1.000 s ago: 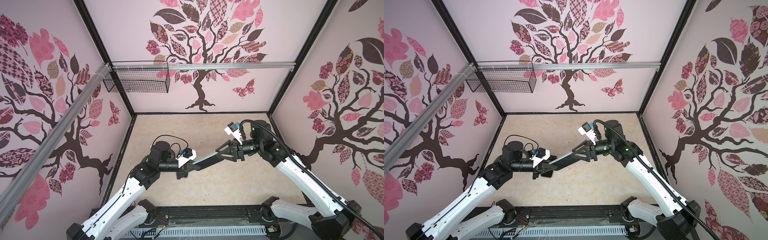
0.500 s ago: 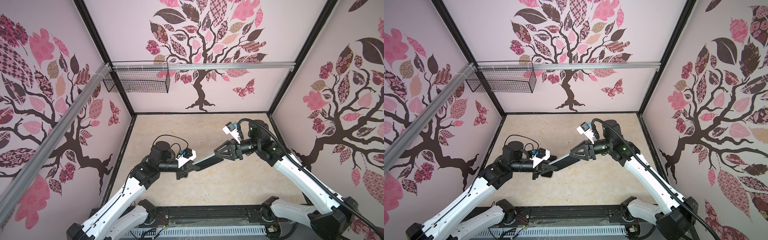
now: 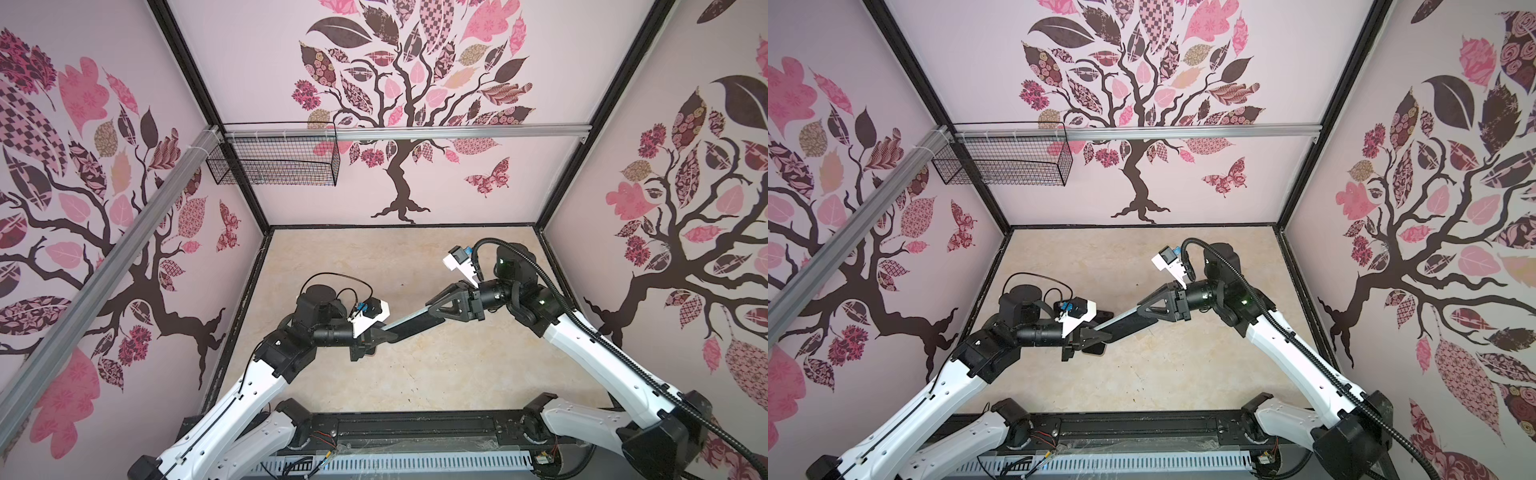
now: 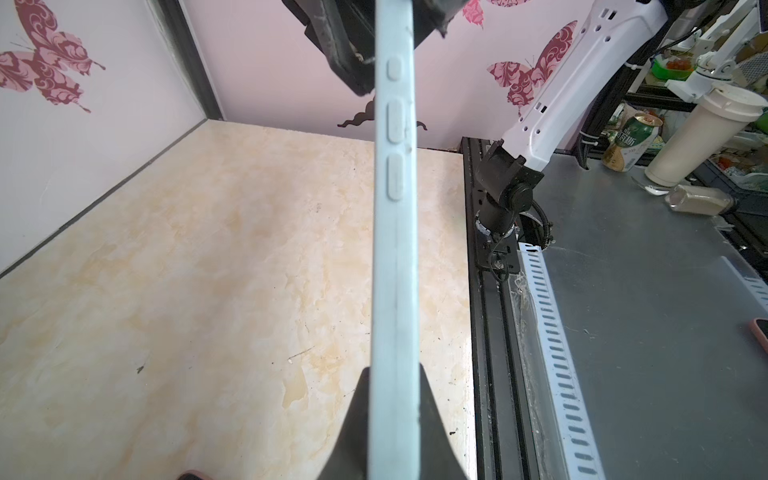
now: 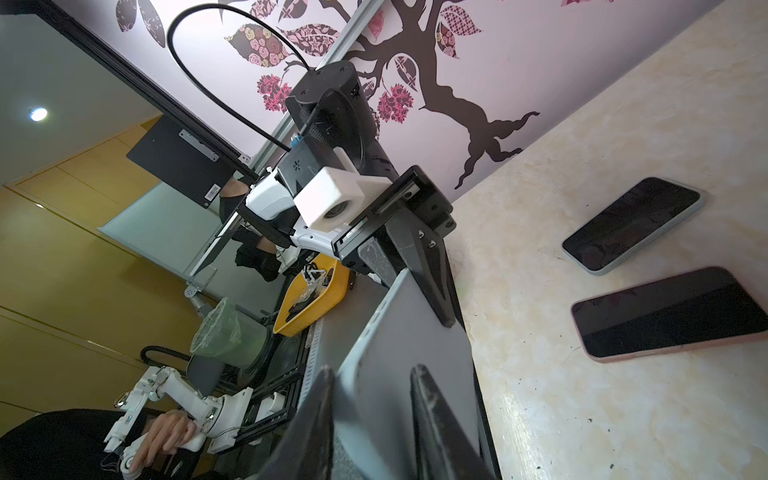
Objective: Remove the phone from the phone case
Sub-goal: 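Pull the right gripper away from the left gripper to slide the phone from its case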
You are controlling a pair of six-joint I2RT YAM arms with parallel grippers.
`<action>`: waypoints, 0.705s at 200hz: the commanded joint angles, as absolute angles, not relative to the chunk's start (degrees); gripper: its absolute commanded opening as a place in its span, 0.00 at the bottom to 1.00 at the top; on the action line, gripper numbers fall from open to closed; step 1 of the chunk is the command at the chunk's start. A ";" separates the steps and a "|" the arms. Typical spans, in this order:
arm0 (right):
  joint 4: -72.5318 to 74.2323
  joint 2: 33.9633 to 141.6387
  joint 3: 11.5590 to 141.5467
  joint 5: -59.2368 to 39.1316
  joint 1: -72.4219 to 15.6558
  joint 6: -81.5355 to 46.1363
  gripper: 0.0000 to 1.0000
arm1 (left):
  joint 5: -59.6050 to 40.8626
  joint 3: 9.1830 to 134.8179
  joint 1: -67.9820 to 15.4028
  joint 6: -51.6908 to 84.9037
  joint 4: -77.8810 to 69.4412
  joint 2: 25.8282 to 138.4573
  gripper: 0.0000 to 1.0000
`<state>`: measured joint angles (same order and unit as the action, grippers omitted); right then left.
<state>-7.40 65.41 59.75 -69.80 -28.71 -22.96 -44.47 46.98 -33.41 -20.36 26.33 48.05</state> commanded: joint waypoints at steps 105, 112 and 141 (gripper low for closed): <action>-6.20 67.23 56.60 -67.26 -28.62 -29.98 0.32 | -30.27 52.33 -35.06 -37.19 19.71 46.05 0.00; -6.14 67.32 56.60 -67.19 -28.64 -30.14 0.32 | -29.82 52.41 -35.13 -37.70 19.63 46.01 0.00; -7.01 67.86 56.02 -66.47 -28.58 -29.27 0.32 | -28.74 52.85 -35.26 -39.05 18.83 46.09 0.00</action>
<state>-3.73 66.13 57.45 -68.55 -28.69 -27.68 -31.00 47.46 -35.05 -36.14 27.29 47.13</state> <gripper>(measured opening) 0.319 0.107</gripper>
